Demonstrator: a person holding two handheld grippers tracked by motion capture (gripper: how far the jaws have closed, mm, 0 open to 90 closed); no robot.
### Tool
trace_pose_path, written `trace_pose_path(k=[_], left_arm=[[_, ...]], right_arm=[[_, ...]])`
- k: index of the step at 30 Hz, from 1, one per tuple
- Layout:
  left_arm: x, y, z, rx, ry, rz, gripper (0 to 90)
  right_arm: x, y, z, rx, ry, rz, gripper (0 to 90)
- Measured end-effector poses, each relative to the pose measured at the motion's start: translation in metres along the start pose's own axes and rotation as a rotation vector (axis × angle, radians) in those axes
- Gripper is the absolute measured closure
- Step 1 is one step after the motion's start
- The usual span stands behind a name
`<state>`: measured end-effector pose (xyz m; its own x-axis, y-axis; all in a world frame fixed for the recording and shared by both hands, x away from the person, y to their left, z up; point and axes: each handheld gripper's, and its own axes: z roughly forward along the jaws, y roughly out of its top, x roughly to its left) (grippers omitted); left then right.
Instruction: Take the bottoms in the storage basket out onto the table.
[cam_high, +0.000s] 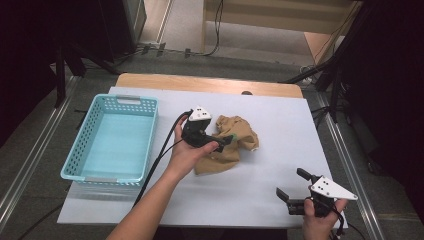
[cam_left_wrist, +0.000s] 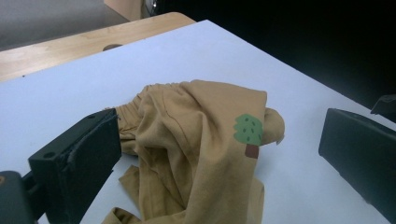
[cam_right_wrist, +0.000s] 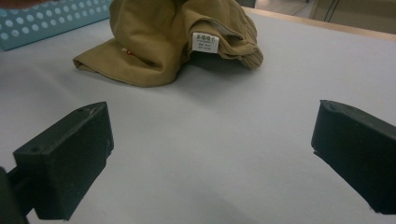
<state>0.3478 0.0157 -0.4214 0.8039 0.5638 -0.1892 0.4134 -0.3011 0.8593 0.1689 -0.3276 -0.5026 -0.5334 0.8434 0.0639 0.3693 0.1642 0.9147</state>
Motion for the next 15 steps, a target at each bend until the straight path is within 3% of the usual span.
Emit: trace_pose_path(k=[15], left_arm=[[0.000, 0.002, -0.025, -0.031, 0.020, 0.012, 0.0]], right_arm=[[0.001, 0.001, 0.001, 0.002, 0.000, -0.005, 0.0]])
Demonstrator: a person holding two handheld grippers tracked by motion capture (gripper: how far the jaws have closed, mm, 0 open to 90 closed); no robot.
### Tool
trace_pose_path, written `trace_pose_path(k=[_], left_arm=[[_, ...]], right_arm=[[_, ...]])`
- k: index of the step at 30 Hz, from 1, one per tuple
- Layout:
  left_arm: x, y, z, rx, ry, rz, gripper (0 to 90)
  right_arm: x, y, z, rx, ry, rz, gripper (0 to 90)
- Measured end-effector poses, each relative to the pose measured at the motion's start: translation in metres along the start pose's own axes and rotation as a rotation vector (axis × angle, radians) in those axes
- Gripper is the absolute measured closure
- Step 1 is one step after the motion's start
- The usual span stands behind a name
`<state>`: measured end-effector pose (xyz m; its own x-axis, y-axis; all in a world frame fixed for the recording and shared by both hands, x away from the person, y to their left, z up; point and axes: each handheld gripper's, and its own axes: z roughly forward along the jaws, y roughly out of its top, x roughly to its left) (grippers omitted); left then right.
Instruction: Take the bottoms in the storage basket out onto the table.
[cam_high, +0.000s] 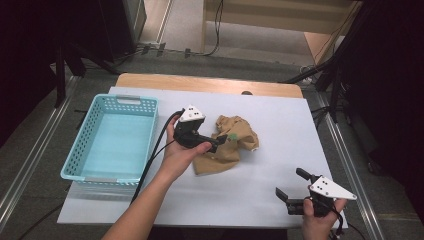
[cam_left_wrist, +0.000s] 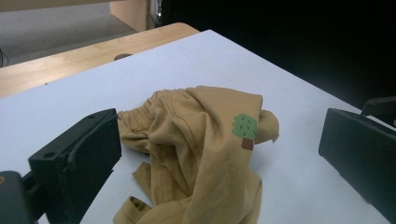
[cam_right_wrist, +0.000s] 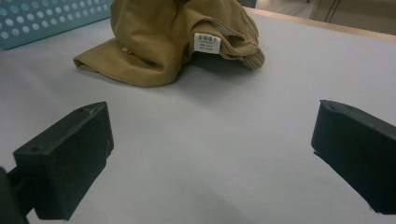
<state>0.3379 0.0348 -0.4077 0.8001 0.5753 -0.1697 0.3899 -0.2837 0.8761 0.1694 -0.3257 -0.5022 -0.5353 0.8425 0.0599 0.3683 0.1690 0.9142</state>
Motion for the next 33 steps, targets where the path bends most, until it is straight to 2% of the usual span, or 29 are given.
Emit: trace_pose_path(k=[16, 33], left_arm=[[0.007, -0.002, -0.034, -0.042, 0.035, -0.005, 0.0], [0.020, -0.015, -0.073, -0.074, 0.085, -0.027, 0.0]], right_arm=[[0.000, 0.001, -0.001, -0.003, -0.004, -0.003, 0.0], [0.001, 0.001, 0.000, -0.006, -0.003, -0.008, 0.0]])
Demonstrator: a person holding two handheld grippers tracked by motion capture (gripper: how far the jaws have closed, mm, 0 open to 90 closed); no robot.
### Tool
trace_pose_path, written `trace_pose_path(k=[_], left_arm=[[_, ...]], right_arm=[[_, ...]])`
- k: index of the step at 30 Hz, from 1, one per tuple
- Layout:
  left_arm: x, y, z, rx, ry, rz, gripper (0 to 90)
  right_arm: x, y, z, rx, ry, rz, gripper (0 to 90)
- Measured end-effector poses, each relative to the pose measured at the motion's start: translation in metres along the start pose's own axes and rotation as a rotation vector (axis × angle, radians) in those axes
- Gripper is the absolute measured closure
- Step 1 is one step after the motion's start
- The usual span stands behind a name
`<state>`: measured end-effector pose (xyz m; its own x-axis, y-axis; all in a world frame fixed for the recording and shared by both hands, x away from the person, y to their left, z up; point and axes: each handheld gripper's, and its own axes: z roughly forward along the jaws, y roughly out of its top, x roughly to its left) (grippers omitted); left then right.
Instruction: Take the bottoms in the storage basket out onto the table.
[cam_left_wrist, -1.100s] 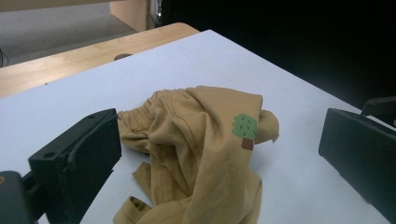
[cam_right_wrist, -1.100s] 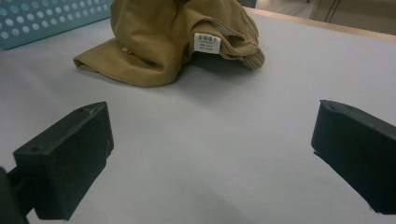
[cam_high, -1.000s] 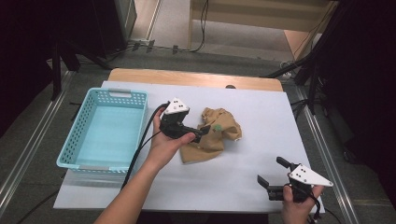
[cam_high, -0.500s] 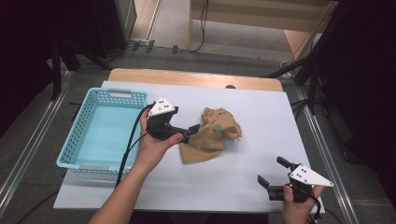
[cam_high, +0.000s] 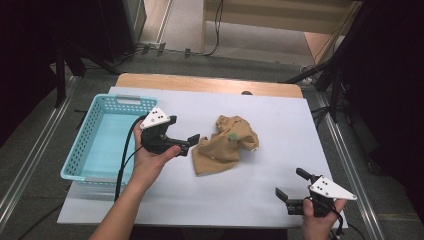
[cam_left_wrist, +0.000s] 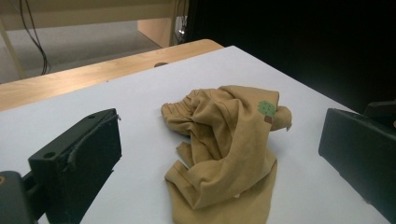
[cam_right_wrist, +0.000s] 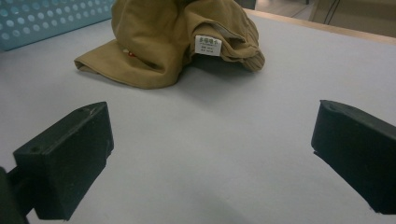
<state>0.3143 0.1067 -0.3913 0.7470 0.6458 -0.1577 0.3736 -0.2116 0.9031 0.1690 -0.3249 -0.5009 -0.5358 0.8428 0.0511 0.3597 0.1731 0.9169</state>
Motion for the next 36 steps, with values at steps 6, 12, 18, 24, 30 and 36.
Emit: trace_pose_path(k=[6, 12, 18, 24, 30, 36], left_arm=[[0.005, -0.004, -0.014, -0.008, 0.016, -0.009, 0.0], [0.011, -0.008, -0.024, -0.010, 0.034, -0.015, 0.0], [0.017, -0.016, -0.039, -0.016, 0.057, -0.026, 0.0], [0.023, -0.021, -0.050, -0.024, 0.077, -0.037, 0.0], [0.030, -0.029, -0.064, -0.032, 0.102, -0.050, 0.0], [0.034, -0.034, -0.076, -0.038, 0.127, -0.055, 0.0]], right_arm=[[0.000, 0.000, 0.000, -0.001, -0.001, 0.000, 0.0], [0.001, 0.000, -0.001, -0.001, -0.001, 0.004, 0.0], [0.002, 0.001, 0.000, 0.003, -0.002, 0.003, 0.0], [0.002, 0.001, 0.000, 0.000, -0.002, 0.003, 0.0], [0.002, 0.001, 0.001, 0.001, -0.001, -0.003, 0.0], [0.003, 0.001, 0.001, 0.003, -0.001, 0.000, 0.0]])
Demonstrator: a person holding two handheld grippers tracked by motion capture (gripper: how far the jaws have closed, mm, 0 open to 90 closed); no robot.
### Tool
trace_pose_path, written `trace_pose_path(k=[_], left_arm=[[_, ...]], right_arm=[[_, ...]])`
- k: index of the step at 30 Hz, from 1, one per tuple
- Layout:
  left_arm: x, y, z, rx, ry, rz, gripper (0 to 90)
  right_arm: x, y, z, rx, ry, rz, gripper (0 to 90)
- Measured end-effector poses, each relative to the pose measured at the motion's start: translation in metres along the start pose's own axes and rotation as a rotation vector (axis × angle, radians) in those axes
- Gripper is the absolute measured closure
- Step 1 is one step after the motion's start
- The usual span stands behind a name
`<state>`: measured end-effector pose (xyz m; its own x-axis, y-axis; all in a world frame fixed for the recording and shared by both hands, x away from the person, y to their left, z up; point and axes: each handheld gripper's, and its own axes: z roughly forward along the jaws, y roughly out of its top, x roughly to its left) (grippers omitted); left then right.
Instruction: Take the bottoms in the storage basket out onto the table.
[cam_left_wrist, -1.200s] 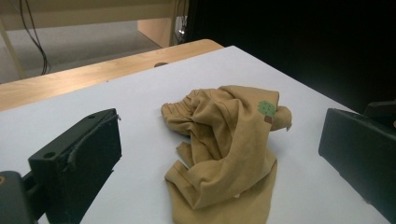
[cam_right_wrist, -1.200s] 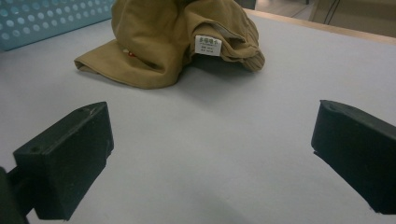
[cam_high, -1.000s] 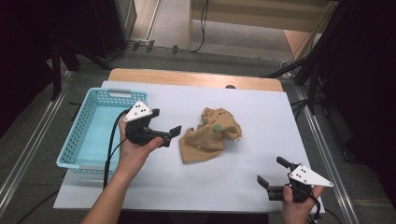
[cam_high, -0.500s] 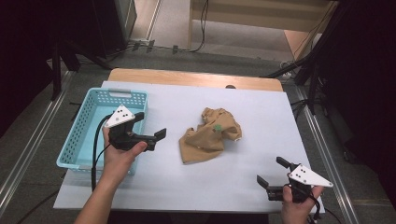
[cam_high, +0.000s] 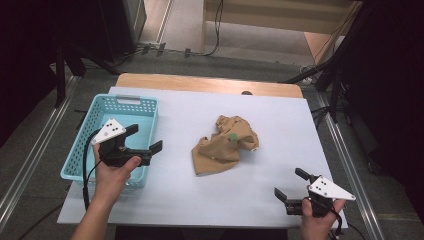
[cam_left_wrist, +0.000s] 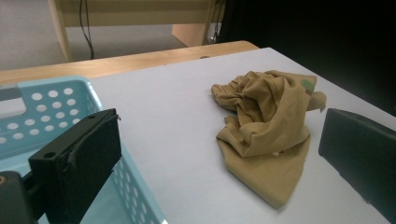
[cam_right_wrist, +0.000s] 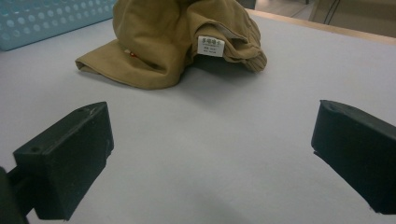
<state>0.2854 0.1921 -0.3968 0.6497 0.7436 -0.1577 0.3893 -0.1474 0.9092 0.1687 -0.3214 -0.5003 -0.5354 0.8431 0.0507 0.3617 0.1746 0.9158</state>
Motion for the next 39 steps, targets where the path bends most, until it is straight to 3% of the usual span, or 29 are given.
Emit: trace_pose_path(k=[39], left_arm=[[0.035, -0.042, -0.060, -0.015, 0.115, -0.052, 0.0]], right_arm=[[0.000, 0.000, -0.001, -0.004, -0.007, 0.003, 0.0]])
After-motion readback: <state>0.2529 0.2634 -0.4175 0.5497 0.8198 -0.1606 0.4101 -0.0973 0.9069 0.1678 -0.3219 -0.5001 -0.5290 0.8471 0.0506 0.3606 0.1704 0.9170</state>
